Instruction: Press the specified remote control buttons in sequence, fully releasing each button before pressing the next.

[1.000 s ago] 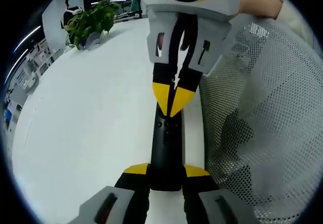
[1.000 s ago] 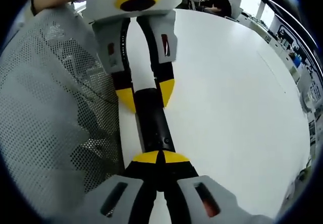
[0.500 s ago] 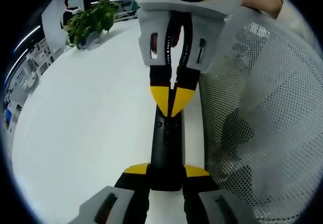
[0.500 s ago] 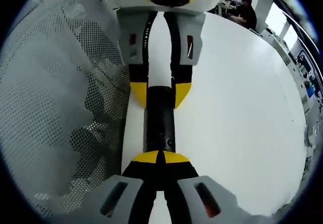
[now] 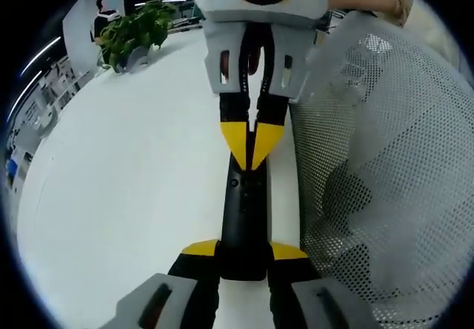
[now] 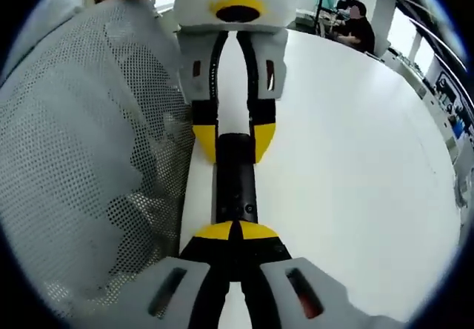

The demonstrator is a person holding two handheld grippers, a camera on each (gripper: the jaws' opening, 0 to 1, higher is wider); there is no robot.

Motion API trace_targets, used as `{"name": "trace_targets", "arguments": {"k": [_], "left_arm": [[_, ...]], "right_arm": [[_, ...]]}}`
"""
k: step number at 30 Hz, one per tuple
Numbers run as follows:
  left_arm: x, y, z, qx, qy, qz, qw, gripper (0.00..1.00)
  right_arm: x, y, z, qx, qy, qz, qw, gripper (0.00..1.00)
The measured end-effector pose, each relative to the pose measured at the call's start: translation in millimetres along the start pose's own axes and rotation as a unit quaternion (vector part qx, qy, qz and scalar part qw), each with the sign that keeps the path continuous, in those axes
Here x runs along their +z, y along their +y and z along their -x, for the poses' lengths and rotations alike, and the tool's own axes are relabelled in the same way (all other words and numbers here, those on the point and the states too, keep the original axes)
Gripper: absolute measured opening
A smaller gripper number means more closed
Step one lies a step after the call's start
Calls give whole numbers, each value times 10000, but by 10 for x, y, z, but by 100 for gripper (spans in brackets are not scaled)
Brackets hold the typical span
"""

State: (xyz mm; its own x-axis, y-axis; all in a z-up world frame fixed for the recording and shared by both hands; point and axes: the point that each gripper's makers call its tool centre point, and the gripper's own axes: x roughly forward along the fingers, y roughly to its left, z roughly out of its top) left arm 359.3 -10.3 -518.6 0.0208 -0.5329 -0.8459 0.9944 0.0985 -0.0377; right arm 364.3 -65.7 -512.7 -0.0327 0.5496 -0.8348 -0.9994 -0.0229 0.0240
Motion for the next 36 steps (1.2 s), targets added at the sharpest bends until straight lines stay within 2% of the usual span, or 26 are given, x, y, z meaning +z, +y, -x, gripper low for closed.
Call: {"name": "trace_targets", "arguments": {"k": [15, 24, 29, 33, 36], "left_arm": [[2, 4, 0, -41, -111, 85, 9999, 24], [4, 1, -1, -42, -110, 72, 9999, 24], [0, 0, -1, -33, -108, 70, 9999, 24], [1, -6, -9, 16, -37, -67, 10000, 24], [0, -5, -10, 18, 15, -78, 10000, 24]], "right_arm": [[-119, -20, 66, 14, 100, -216, 9997, 9], [-156, -34, 80, -26, 210, -273, 9994, 9], [-142, -26, 65, -116, 445, -295, 9985, 9], [-148, -41, 59, -195, 657, -557, 9961, 9], [-141, -34, 56, -263, 716, -574, 9954, 8]]}}
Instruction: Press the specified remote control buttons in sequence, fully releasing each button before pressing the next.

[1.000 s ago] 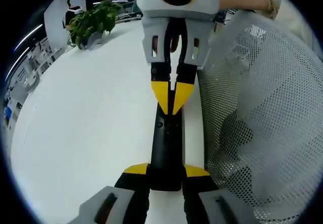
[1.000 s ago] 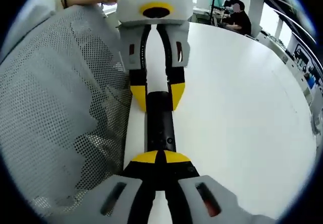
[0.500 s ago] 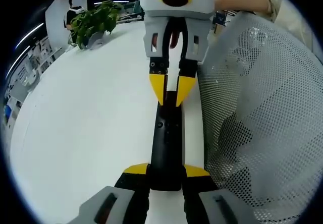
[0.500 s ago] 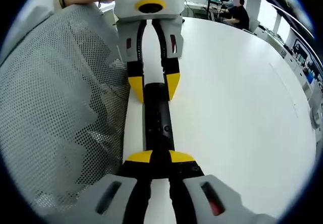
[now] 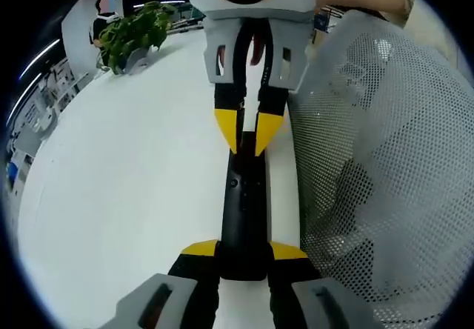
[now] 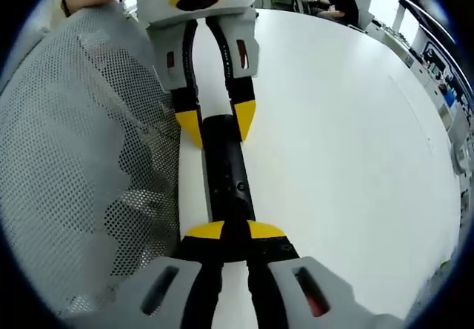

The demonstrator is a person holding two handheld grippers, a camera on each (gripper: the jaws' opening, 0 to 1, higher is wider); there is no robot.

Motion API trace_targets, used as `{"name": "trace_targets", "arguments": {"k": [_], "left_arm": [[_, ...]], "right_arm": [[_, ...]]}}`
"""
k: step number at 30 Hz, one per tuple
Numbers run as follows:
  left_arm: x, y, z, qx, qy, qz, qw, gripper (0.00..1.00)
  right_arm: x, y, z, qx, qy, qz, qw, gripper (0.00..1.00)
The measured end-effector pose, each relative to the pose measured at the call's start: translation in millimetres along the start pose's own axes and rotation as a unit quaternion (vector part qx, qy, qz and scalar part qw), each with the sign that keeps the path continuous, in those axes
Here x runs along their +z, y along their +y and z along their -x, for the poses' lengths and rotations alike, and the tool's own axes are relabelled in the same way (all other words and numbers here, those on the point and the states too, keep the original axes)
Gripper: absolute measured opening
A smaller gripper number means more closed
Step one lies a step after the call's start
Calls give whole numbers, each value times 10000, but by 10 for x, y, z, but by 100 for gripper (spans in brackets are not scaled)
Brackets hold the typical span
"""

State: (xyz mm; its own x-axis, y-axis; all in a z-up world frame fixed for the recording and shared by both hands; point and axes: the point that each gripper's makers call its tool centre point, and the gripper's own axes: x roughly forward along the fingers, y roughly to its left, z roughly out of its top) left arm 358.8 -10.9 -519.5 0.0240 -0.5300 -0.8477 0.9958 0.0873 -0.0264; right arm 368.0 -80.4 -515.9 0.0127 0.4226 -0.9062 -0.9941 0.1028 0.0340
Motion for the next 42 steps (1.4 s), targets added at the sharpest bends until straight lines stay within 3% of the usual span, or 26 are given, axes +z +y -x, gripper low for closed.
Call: {"name": "trace_targets", "arguments": {"k": [15, 20, 28, 42], "left_arm": [[-1, -4, 9, -25, 165, -133, 9998, 24], [-2, -4, 12, -12, 112, -104, 9999, 24], [-3, 0, 17, -15, 24, -64, 10000, 24], [3, 4, 7, -6, -23, 25, 10000, 24]], "right_arm": [[18, 29, 44, -396, -171, -584, 9974, 6], [8, 38, 69, -508, -440, -543, 9963, 7], [81, 24, 43, -417, -575, -693, 9951, 10], [127, 17, 6, -456, -459, -475, 9968, 12]]}}
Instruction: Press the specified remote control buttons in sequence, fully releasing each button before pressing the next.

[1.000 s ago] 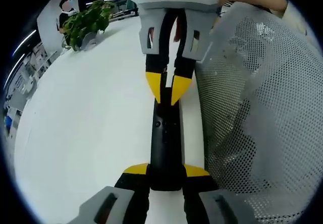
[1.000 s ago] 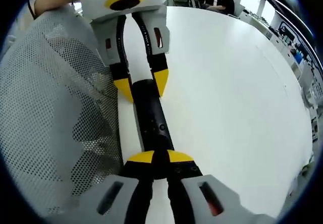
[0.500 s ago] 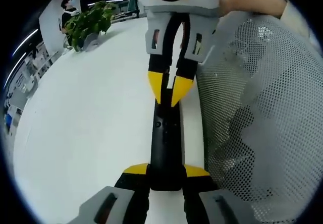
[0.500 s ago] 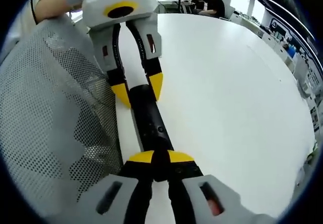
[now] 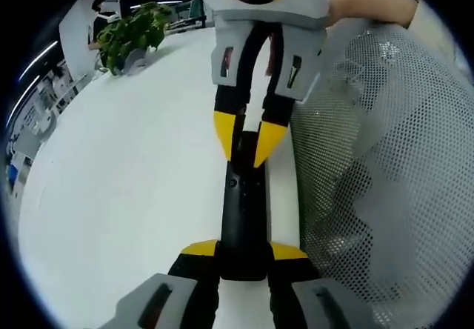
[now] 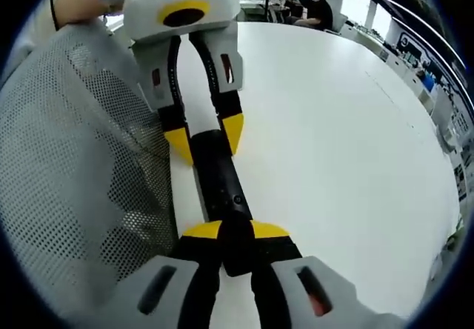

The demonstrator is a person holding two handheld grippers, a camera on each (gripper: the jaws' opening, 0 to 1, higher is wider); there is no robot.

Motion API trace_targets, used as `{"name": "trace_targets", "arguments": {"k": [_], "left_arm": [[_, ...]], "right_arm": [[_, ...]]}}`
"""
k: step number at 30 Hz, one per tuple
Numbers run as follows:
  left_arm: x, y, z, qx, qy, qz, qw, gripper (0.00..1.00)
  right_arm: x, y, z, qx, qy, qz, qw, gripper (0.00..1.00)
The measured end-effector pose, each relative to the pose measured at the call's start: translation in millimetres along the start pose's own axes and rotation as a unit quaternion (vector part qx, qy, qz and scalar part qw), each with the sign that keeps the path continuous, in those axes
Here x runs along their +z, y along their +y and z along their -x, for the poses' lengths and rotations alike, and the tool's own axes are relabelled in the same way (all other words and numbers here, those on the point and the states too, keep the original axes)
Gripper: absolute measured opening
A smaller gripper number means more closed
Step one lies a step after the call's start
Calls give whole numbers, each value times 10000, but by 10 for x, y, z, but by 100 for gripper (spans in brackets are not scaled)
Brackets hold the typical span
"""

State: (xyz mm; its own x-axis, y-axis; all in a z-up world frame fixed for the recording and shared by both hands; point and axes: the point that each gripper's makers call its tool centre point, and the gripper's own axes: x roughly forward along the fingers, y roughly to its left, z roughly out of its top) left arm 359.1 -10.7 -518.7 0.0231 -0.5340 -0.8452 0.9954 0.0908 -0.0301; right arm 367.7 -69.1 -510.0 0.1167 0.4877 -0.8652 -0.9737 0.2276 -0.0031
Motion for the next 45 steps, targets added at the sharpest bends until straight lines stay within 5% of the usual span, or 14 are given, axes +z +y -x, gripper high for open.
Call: {"name": "trace_targets", "arguments": {"k": [23, 34, 41, 45], "left_arm": [[-4, 0, 2, -44, -47, 47, 10000, 24], [-6, 0, 2, -94, -61, 80, 9999, 24], [-2, 1, 1, -90, -56, 70, 9999, 24], [0, 5, 3, -90, -64, 92, 9999, 24]], "right_arm": [[-27, -22, -28, 167, -61, -54, 9998, 12], [-15, -15, -56, 180, 31, 246, 9995, 10], [14, 34, -60, 594, 325, 1247, 9899, 8], [28, 25, -66, 737, 490, 1224, 9885, 8]]}}
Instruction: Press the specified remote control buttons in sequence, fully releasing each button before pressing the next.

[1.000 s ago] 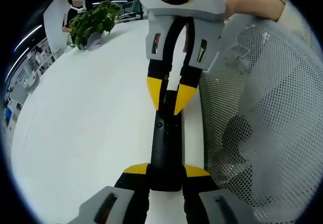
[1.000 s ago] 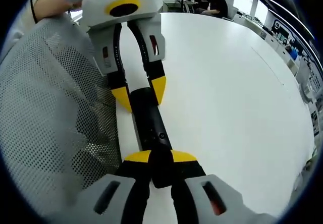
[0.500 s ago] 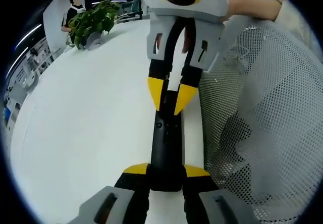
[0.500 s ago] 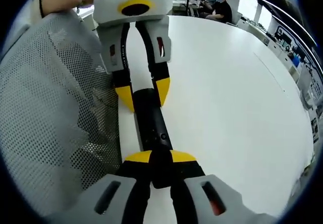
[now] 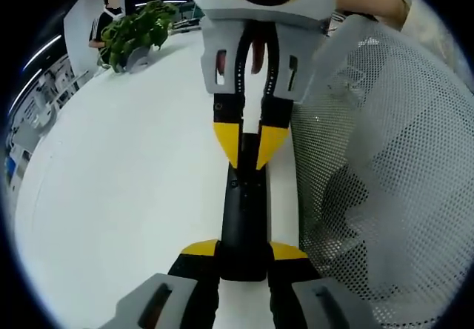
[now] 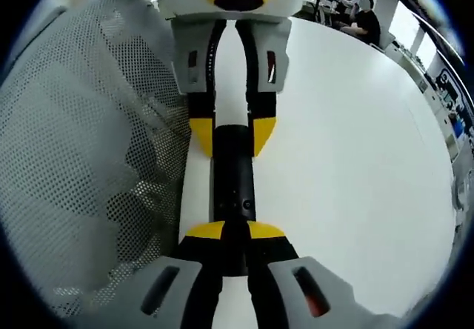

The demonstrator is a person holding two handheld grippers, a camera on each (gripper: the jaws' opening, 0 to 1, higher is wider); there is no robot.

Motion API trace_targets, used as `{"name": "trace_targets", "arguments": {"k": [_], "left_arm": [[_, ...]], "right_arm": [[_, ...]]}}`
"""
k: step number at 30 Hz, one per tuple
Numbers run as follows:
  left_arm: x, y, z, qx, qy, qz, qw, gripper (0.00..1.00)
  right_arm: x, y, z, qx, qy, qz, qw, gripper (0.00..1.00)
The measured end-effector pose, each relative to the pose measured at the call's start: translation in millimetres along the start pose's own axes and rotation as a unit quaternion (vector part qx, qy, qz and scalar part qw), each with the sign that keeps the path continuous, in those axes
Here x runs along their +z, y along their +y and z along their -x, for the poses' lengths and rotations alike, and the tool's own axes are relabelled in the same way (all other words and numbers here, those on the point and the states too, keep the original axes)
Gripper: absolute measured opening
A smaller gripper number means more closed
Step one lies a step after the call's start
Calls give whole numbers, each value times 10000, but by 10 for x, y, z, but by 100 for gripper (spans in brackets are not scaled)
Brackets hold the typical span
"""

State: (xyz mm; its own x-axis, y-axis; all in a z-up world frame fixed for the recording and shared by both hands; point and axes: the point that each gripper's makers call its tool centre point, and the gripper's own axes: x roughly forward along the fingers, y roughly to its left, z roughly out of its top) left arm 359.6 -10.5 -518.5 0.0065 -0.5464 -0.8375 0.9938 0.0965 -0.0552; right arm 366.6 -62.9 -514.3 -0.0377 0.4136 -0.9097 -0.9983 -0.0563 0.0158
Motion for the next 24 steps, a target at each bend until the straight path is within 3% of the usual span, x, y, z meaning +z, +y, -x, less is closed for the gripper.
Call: {"name": "trace_targets", "arguments": {"k": [10, 19, 21, 24], "left_arm": [[-1, -1, 4, -37, -59, 31, 10000, 24], [3, -2, 1, -52, -127, 42, 9999, 24], [1, -3, -1, -49, -119, 21, 9999, 24], [1, -2, -1, -48, -112, 14, 9999, 24]], "right_arm": [[2, 17, -24, 97, 555, 187, 9982, 7], [-20, 13, 8, -95, 175, -172, 9997, 7], [1, 9, 13, -263, -198, -22, 9995, 7], [-2, 5, 20, -273, -646, -784, 9945, 6]]}}
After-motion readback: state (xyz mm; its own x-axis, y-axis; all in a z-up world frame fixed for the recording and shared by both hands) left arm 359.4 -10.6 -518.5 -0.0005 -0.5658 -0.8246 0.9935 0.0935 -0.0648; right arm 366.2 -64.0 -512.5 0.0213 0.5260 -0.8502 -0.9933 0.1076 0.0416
